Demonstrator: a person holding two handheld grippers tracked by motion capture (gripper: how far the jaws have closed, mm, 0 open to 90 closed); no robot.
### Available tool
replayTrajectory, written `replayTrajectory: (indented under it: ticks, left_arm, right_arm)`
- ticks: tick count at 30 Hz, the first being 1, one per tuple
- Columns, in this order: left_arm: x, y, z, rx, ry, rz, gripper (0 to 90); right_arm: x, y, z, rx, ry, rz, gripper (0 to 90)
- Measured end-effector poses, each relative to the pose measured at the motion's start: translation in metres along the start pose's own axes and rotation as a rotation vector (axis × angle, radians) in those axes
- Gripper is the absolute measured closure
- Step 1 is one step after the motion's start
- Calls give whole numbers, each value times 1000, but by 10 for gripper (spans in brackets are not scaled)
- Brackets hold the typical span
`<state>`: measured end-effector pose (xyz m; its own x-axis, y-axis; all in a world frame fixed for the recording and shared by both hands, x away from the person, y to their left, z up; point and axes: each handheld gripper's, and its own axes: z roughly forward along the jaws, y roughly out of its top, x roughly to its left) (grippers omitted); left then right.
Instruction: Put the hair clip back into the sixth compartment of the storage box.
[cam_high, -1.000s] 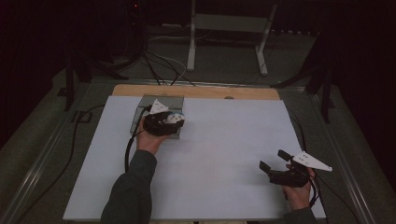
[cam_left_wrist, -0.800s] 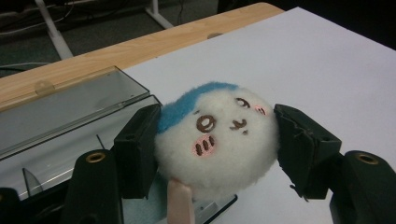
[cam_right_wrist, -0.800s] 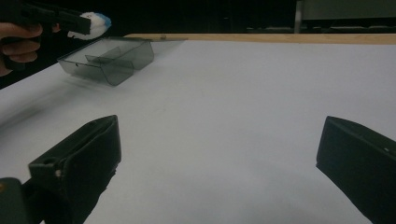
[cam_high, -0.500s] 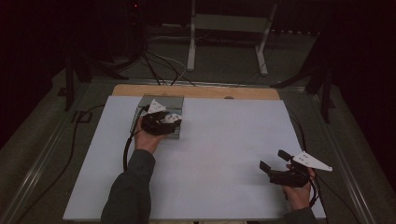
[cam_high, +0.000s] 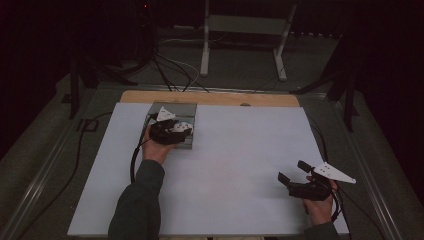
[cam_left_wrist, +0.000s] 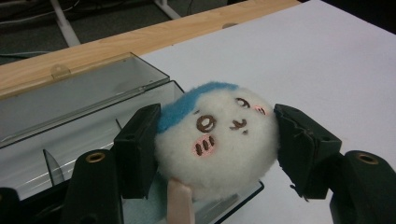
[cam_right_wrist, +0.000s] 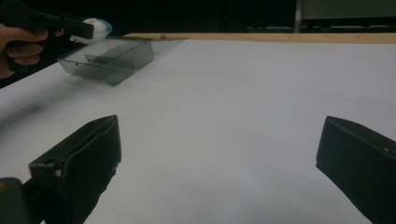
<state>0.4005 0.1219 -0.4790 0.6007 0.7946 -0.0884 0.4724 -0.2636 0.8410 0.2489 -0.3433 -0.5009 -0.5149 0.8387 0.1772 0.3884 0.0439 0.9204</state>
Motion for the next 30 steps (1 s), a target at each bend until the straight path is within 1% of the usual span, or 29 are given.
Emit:
replayTrajectory:
  ticks: [12,18,30]
  left_arm:
    - [5,-4,4,24,12,-7,366]
    - [8,-7,5,31,19,-18,366]
    - [10,-9,9,43,25,-25,366]
  right_arm:
    - [0,0,0,0,1,-1,0]
    - [0,0,0,0,1,-1,0]
    - [0,0,1,1,4,-2,0]
